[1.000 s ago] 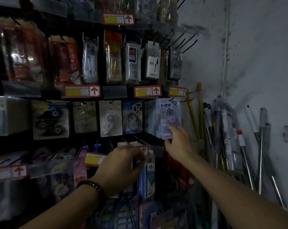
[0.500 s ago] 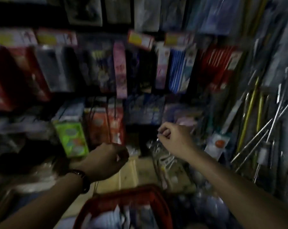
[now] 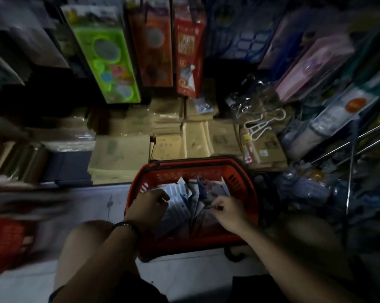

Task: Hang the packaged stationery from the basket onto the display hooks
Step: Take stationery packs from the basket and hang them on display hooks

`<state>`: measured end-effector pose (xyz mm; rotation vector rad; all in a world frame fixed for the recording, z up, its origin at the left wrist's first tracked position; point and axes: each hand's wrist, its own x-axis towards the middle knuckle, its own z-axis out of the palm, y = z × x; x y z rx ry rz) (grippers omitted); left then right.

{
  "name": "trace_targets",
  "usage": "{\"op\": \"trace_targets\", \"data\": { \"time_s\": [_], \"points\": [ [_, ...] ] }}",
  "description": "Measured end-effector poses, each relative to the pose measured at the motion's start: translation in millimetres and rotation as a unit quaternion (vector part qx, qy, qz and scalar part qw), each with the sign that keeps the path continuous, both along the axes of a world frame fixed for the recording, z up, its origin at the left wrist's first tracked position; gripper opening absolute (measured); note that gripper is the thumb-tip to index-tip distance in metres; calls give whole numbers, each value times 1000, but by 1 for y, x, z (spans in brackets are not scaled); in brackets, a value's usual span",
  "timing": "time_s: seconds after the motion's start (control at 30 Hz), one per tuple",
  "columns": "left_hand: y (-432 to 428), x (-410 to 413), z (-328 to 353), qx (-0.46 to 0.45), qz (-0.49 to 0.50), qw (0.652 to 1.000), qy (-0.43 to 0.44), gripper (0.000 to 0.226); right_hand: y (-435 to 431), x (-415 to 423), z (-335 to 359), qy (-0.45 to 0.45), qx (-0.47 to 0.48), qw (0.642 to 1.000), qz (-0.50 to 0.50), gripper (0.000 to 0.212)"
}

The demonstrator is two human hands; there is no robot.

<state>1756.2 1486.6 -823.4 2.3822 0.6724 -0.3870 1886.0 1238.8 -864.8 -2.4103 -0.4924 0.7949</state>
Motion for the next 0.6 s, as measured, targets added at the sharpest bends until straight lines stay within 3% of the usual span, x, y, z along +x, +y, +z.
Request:
{"op": "trace_targets", "data": {
  "time_s": [0.07,0.13,0.27,0.37,0.47,0.6],
  "points": [
    [8,1,-17,-6,-11,998,55,28,10,-13,-30,1,-9,1000,3,17],
    [15,3,-26,-13,-26,996,88,34,26,-24,-50,29,-14,999,10,1],
    [20,2,-35,-36,-62,989,127,40,68,-32,-80,45,1,999,6,25],
    [23,-4,-40,-54,-91,985,134,40,101,-30,-97,74,-10,996,-55,37],
    [24,-7,-43,-62,-83,987,121,36,124,-27,-111,47,-29,990,-130,46],
    [26,-10,-54,-59,-86,984,145,33,140,-25,-124,29,-95,983,-153,55]
  ]
}}
